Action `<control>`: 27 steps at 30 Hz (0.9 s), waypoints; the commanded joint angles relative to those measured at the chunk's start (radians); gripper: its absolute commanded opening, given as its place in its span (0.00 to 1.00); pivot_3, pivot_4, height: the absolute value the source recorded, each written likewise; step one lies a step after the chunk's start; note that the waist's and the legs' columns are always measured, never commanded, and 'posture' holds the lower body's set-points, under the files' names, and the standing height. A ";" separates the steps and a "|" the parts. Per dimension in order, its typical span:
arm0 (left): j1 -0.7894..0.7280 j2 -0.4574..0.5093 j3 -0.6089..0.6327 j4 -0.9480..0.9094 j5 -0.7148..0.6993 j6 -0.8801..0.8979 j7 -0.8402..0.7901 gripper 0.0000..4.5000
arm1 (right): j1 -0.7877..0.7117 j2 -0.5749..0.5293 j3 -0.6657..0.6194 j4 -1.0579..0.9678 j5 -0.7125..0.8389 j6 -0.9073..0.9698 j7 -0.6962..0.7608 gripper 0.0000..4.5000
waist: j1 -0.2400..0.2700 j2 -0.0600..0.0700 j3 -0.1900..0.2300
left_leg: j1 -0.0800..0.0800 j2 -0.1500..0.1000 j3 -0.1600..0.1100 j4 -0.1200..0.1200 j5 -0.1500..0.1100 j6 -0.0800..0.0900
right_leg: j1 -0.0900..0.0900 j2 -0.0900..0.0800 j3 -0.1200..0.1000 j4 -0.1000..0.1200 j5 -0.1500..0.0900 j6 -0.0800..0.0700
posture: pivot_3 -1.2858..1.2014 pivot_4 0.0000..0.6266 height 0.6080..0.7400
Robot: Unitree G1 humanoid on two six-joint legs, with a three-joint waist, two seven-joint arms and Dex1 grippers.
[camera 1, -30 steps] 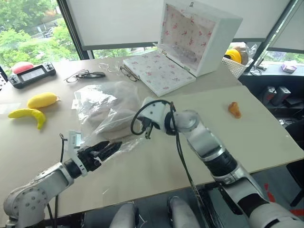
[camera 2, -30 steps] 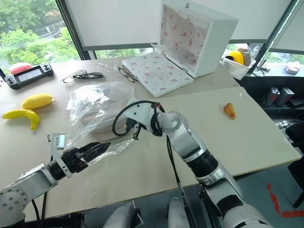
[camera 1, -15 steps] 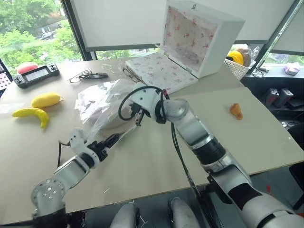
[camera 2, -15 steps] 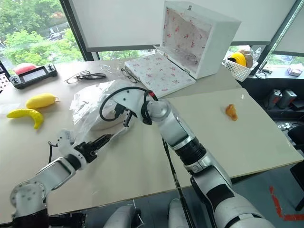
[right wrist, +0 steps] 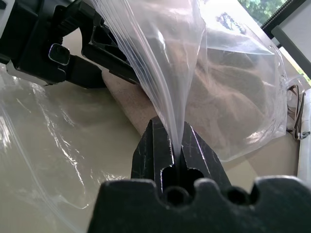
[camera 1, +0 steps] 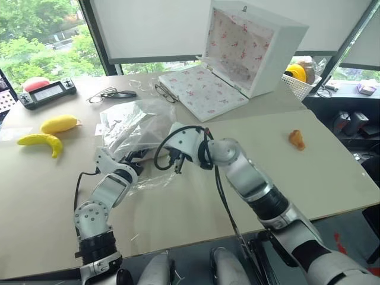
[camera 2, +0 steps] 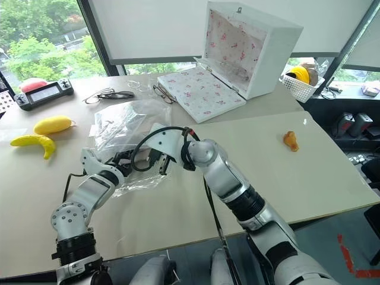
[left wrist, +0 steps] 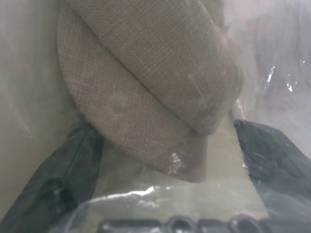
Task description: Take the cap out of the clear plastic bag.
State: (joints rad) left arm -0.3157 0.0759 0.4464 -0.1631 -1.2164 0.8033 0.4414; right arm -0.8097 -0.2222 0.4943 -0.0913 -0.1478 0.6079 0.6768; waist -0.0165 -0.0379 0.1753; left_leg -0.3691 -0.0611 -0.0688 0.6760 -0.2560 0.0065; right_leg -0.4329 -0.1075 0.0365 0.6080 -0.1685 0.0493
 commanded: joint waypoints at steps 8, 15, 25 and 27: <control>0.026 -0.021 -0.026 0.004 -0.024 0.015 0.027 0.71 | -0.015 0.004 -0.021 -0.036 -0.010 0.009 -0.015 0.00 | 0.001 0.000 0.000 | 0.000 0.000 0.000 0.000 0.000 0.000 | 0.000 0.000 0.000 -0.001 0.000 0.000 | 0.52 0.24 1.00; 0.029 -0.033 -0.011 0.030 -0.043 -0.003 0.029 0.19 | -0.012 -0.007 -0.018 -0.041 -0.016 0.012 -0.013 0.00 | 0.001 0.000 0.000 | 0.000 0.000 0.000 0.000 0.000 0.000 | 0.000 0.000 -0.001 -0.001 0.000 0.000 | 0.52 0.24 1.00; 0.026 0.004 -0.003 0.055 -0.131 0.025 -0.050 0.01 | -0.003 -0.028 -0.016 -0.045 -0.030 0.012 -0.017 0.00 | 0.001 0.000 0.000 | -0.001 0.000 -0.001 0.000 0.000 0.000 | 0.000 0.000 -0.001 -0.002 0.000 0.000 | 0.52 0.24 1.00; 0.036 0.050 -0.002 0.039 -0.190 0.071 -0.092 0.01 | 0.000 -0.030 -0.018 -0.045 -0.034 0.012 -0.019 0.00 | -0.002 0.000 0.000 | -0.001 0.000 -0.001 0.000 0.000 0.000 | 0.000 0.000 -0.001 -0.002 0.000 0.001 | 0.52 0.24 1.00</control>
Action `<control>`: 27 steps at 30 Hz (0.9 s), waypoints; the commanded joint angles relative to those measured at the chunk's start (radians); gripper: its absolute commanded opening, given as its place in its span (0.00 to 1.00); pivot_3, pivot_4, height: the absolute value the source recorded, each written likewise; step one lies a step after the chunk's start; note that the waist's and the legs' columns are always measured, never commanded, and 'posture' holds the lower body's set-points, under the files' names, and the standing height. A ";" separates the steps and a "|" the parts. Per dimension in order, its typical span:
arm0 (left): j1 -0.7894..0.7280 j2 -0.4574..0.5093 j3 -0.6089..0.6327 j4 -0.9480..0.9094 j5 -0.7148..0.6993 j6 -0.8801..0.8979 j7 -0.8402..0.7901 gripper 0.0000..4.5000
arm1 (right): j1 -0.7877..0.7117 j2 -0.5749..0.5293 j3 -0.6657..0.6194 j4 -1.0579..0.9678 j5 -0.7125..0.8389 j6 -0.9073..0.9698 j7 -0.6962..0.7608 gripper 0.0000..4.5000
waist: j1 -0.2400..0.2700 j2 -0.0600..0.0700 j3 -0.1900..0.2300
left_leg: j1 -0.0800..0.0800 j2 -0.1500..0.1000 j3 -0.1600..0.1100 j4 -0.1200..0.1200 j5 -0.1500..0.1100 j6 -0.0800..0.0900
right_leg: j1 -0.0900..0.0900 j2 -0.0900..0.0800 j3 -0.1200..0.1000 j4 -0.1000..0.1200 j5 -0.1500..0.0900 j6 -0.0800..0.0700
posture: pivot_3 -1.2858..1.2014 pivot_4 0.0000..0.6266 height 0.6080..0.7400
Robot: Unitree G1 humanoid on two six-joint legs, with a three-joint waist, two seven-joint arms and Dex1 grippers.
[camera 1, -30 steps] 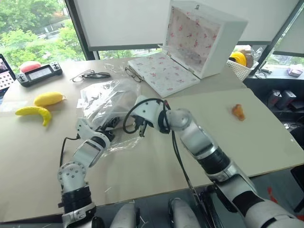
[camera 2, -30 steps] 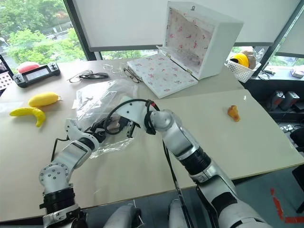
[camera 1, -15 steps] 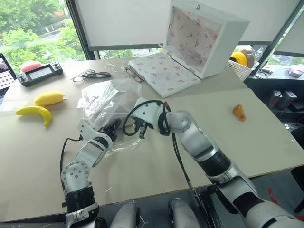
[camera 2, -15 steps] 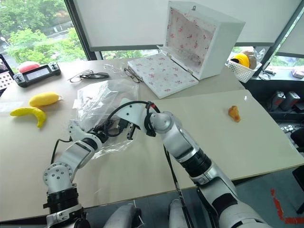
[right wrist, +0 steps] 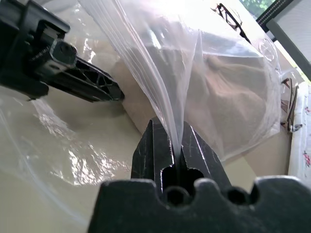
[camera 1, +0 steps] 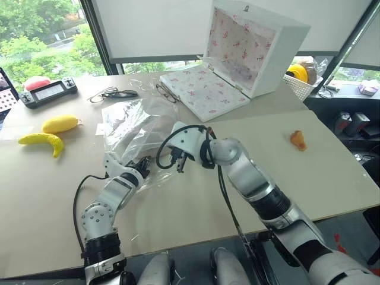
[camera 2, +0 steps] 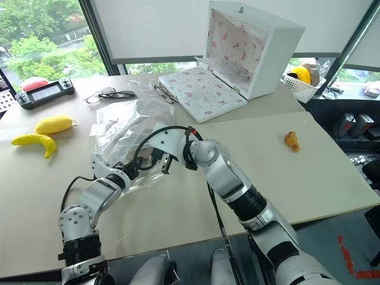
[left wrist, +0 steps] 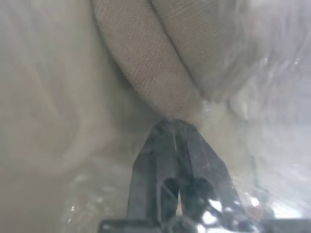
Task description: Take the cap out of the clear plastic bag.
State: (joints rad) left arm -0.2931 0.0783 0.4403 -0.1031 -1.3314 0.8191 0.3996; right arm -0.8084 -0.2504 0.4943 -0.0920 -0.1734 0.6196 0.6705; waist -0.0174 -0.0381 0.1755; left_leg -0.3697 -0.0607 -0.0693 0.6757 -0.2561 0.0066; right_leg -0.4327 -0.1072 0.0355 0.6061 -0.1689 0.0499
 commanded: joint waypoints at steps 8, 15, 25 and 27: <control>0.097 0.307 0.075 -0.012 -0.622 0.202 -0.146 0.01 | 0.017 -0.015 -0.025 -0.043 -0.017 -0.001 -0.024 0.00 | -0.006 0.000 0.001 | -0.003 0.004 0.000 -0.001 0.000 0.000 | -0.005 0.001 0.000 0.001 0.000 -0.001 | 0.52 0.24 1.00; 0.234 0.410 0.114 0.009 -0.641 0.426 -0.475 0.01 | 0.028 -0.025 -0.034 -0.050 -0.024 0.008 -0.036 0.00 | -0.008 0.000 0.001 | -0.003 0.002 0.000 -0.001 0.000 0.000 | -0.004 0.002 0.000 0.001 -0.001 -0.001 | 0.52 0.24 1.00; 0.309 0.495 -0.051 -0.027 -0.597 0.309 -0.419 0.01 | 0.030 -0.046 -0.032 -0.070 -0.025 0.026 -0.041 0.00 | -0.019 0.001 0.001 | 0.000 0.006 0.000 -0.009 0.001 -0.002 | -0.006 0.003 -0.001 0.001 -0.005 -0.006 | 0.52 0.24 1.00; 0.296 0.472 -0.068 -0.044 -0.559 0.252 -0.381 0.01 | 0.032 -0.050 -0.031 -0.075 -0.024 0.029 -0.039 0.00 | -0.016 0.000 0.001 | 0.000 0.006 0.000 -0.009 0.001 -0.002 | -0.006 0.003 0.000 0.001 -0.005 -0.007 | 0.52 0.24 1.00</control>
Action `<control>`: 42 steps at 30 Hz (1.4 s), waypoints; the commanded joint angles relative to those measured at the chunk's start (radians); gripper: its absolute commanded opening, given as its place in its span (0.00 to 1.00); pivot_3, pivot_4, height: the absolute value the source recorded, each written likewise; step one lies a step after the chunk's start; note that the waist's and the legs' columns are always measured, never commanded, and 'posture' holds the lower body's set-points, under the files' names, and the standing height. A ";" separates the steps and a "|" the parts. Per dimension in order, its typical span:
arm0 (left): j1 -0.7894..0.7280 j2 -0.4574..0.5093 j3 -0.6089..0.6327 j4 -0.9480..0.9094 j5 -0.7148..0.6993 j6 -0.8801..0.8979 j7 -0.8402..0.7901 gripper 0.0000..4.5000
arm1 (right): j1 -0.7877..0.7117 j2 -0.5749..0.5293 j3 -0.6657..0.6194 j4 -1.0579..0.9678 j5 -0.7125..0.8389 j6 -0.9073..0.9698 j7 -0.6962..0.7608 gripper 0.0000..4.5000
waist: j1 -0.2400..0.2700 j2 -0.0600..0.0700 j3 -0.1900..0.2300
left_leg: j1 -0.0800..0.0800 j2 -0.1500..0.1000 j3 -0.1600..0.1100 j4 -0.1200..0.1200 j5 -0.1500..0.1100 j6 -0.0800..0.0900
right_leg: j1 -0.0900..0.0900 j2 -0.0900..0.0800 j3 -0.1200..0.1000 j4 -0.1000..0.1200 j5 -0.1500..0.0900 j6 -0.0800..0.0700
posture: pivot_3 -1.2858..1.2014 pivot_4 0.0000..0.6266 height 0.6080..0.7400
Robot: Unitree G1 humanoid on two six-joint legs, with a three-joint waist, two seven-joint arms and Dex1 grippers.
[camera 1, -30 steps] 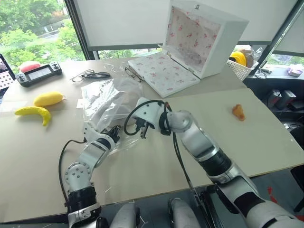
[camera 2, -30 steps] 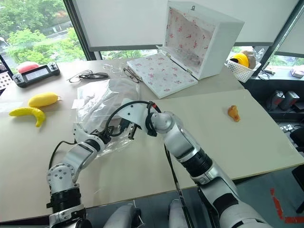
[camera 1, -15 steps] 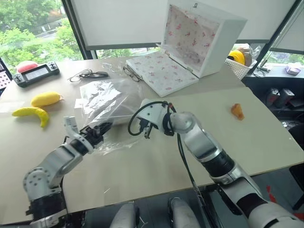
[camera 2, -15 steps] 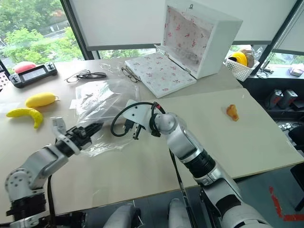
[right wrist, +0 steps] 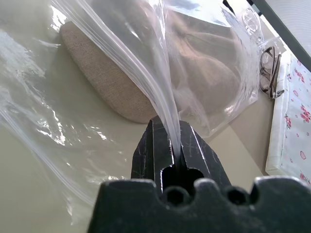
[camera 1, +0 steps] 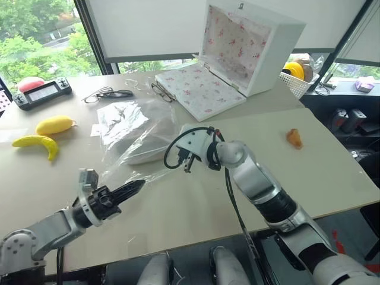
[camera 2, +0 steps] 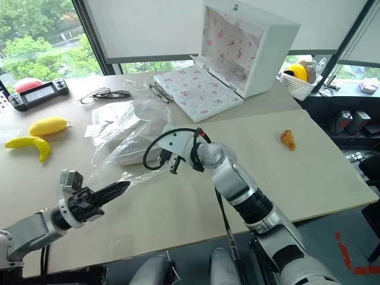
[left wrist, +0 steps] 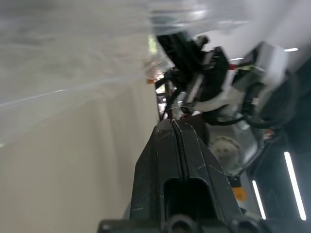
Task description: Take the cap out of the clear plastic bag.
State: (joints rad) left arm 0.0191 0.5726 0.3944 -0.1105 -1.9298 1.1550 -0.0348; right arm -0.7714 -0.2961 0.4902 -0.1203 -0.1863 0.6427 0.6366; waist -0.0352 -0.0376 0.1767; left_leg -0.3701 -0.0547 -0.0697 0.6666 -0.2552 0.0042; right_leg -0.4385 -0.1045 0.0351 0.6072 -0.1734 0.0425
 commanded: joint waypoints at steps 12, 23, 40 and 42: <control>-0.051 -0.218 -0.086 -0.034 0.084 -0.349 0.357 0.50 | -0.014 -0.009 -0.018 -0.048 -0.006 0.007 0.005 0.00 | 0.010 0.000 0.000 | 0.000 0.000 0.000 -0.002 0.001 -0.002 | 0.000 0.000 0.000 -0.002 0.000 0.000 | 0.52 0.24 1.00; -0.260 -0.437 -0.080 0.106 0.295 -0.595 0.579 0.99 | -0.025 -0.007 -0.021 -0.035 -0.006 -0.001 0.014 0.00 | 0.024 0.000 -0.001 | 0.005 0.000 -0.002 -0.003 0.002 -0.003 | 0.011 0.002 -0.004 -0.008 -0.001 0.003 | 0.52 0.24 1.00; -0.407 -0.605 -0.035 0.290 0.584 -0.693 0.640 0.87 | -0.027 -0.003 -0.028 -0.046 -0.003 0.008 0.011 0.00 | 0.036 0.012 -0.013 | 0.014 -0.001 -0.006 -0.003 0.002 -0.003 | 0.024 0.002 -0.009 -0.013 -0.004 0.009 | 0.52 0.24 1.00; -0.410 -0.611 -0.023 0.294 0.592 -0.687 0.632 0.77 | -0.027 -0.003 -0.029 -0.046 -0.003 0.009 0.010 0.00 | 0.035 0.012 -0.013 | 0.016 -0.001 -0.006 -0.003 0.002 -0.003 | 0.027 0.002 -0.009 -0.013 -0.005 0.009 | 0.52 0.24 1.00</control>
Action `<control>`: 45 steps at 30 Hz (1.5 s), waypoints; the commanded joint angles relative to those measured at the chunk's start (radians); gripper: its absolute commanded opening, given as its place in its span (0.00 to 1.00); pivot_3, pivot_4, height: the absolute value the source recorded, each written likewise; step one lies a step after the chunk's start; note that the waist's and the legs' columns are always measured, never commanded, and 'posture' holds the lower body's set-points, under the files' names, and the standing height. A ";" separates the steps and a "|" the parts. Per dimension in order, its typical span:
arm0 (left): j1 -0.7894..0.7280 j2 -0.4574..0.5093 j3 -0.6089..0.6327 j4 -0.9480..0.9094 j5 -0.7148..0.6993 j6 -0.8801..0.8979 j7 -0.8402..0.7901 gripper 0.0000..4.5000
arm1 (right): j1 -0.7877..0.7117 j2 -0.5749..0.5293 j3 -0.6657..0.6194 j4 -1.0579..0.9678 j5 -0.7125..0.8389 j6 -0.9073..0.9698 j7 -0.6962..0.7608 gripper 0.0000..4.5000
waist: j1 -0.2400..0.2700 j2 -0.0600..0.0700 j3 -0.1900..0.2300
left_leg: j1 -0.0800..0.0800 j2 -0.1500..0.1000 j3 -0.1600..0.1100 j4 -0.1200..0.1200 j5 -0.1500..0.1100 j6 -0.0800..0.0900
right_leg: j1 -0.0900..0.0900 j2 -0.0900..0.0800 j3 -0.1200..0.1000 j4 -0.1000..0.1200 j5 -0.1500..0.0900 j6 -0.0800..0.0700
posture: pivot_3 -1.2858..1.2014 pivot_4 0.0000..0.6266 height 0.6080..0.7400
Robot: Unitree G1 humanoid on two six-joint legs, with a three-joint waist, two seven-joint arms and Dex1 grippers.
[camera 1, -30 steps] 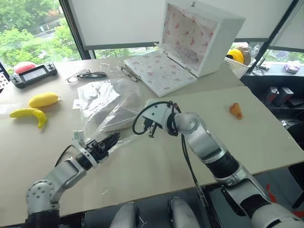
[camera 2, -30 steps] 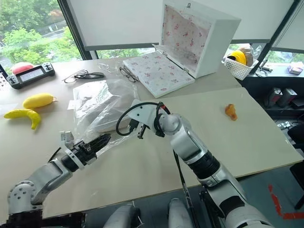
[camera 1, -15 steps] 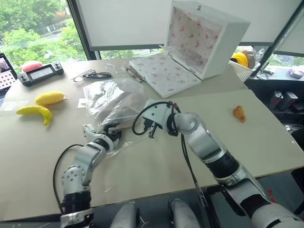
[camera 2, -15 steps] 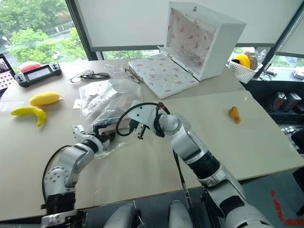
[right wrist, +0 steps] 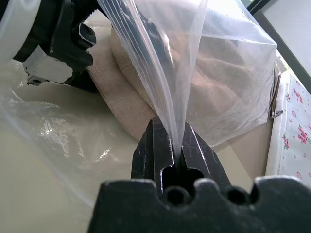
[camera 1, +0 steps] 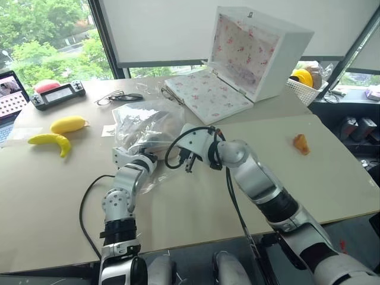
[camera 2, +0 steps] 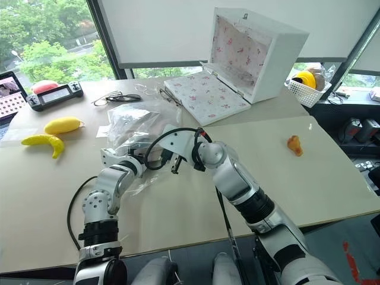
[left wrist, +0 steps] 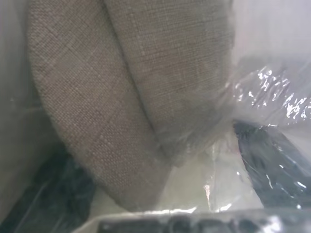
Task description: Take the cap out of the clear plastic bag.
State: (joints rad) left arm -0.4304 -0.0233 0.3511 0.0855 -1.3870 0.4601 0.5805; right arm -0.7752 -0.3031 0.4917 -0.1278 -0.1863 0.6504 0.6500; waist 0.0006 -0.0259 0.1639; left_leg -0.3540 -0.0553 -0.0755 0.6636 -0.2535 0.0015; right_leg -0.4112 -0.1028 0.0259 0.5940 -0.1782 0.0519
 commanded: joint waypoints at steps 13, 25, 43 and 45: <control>0.009 -0.029 0.073 0.137 0.071 0.043 -0.043 0.01 | -0.020 0.001 -0.030 -0.043 -0.005 0.005 -0.005 0.00 | -0.006 0.000 0.000 | -0.001 0.000 -0.003 -0.002 0.000 0.000 | 0.000 0.000 -0.004 -0.001 -0.001 0.001 | 0.52 0.24 1.00; 0.169 0.243 0.148 -0.085 -0.539 0.456 -0.198 0.01 | 0.005 -0.017 -0.030 -0.081 -0.009 0.036 -0.007 0.00 | -0.025 -0.002 0.002 | -0.017 0.001 -0.005 -0.003 0.001 -0.003 | -0.021 0.000 -0.005 0.002 0.002 -0.004 | 0.52 0.24 1.00; 0.116 0.545 0.030 0.172 -0.201 0.644 -0.646 0.01 | -0.001 -0.007 -0.015 -0.078 0.012 0.053 -0.032 0.00 | -0.011 -0.002 0.006 | -0.024 0.000 -0.006 -0.005 0.002 -0.005 | -0.028 -0.001 -0.008 0.002 0.003 -0.013 | 0.52 0.24 1.00; 0.064 0.479 0.021 0.200 -0.114 0.560 -0.556 0.01 | -0.003 -0.003 -0.010 -0.083 0.016 0.057 -0.029 0.00 | -0.006 -0.003 0.006 | -0.025 0.000 -0.006 -0.005 0.002 -0.006 | -0.028 -0.001 -0.009 0.002 0.004 -0.014 | 0.52 0.24 1.00</control>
State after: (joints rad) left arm -0.3267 0.4901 0.3875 0.2716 -1.6026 1.1150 -0.0599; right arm -0.7598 -0.3109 0.5087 -0.1828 -0.1645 0.7029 0.6304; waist -0.0055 -0.0286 0.1695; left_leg -0.3788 -0.0551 -0.0823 0.6588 -0.2510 -0.0044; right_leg -0.4392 -0.1043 0.0168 0.5956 -0.1737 0.0376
